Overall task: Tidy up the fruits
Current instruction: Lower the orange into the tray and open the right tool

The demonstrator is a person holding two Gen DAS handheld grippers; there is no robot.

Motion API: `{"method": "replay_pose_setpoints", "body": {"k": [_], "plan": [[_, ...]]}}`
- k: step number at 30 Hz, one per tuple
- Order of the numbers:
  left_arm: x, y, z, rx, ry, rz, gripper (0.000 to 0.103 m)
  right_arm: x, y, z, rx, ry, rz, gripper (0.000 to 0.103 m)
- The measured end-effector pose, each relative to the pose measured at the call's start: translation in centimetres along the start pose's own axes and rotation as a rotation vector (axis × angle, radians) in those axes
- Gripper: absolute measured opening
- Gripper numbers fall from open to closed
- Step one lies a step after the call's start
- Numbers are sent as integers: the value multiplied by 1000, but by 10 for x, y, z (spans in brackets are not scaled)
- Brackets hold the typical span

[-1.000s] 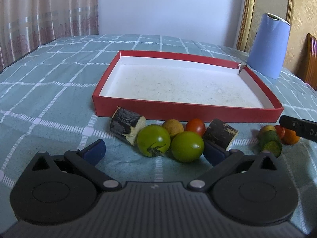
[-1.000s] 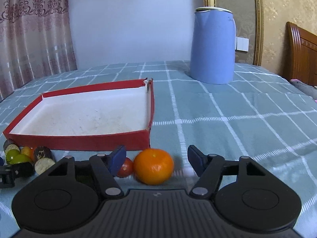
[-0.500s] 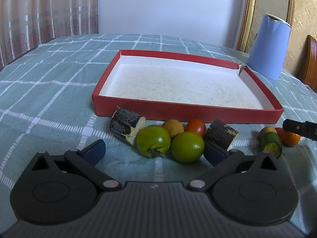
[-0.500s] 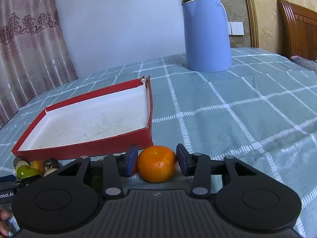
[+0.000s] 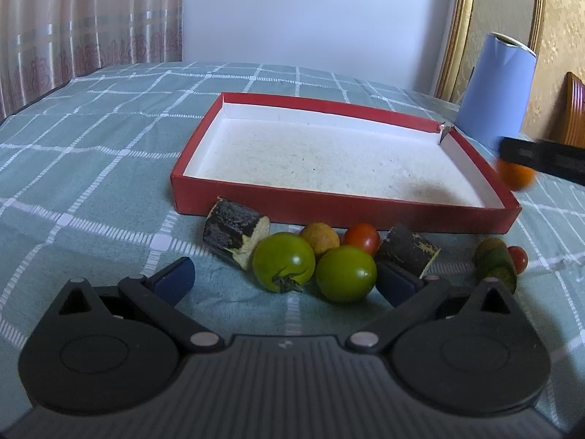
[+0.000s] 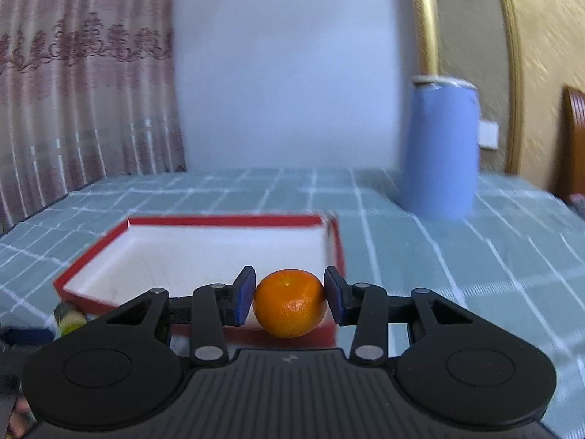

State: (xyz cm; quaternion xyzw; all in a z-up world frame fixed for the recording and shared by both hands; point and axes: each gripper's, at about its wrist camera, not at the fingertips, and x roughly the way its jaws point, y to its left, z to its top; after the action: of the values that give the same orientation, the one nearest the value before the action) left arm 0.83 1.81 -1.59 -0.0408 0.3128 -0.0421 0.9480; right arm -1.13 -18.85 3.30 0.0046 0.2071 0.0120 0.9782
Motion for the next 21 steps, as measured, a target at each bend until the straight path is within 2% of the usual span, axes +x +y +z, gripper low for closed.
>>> {"method": "replay_pose_setpoints", "body": {"k": [4, 6, 10, 13, 15, 17, 18, 21], "plan": [[0, 1, 0, -5, -1, -3, 103, 54, 3, 8, -4, 94, 27, 40], [0, 1, 0, -8, -3, -5, 103, 74, 3, 7, 0, 126, 14, 40], [0, 1, 0, -9, -5, -6, 103, 90, 6, -1, -11, 150, 3, 40], [0, 1, 0, -10, -6, -6, 103, 89, 9, -3, -34, 135, 4, 42], [0, 0, 0, -10, -6, -6, 103, 84, 11, -2, -45, 114, 25, 47], [0, 0, 0, -11, -6, -7, 103, 72, 13, 0, -63, 71, 19, 71], [0, 1, 0, -11, -6, -6, 103, 59, 13, 0, -70, 31, 10, 75], [0, 1, 0, -12, -6, -6, 103, 25, 3, 2, -53, -59, -19, 76]]}}
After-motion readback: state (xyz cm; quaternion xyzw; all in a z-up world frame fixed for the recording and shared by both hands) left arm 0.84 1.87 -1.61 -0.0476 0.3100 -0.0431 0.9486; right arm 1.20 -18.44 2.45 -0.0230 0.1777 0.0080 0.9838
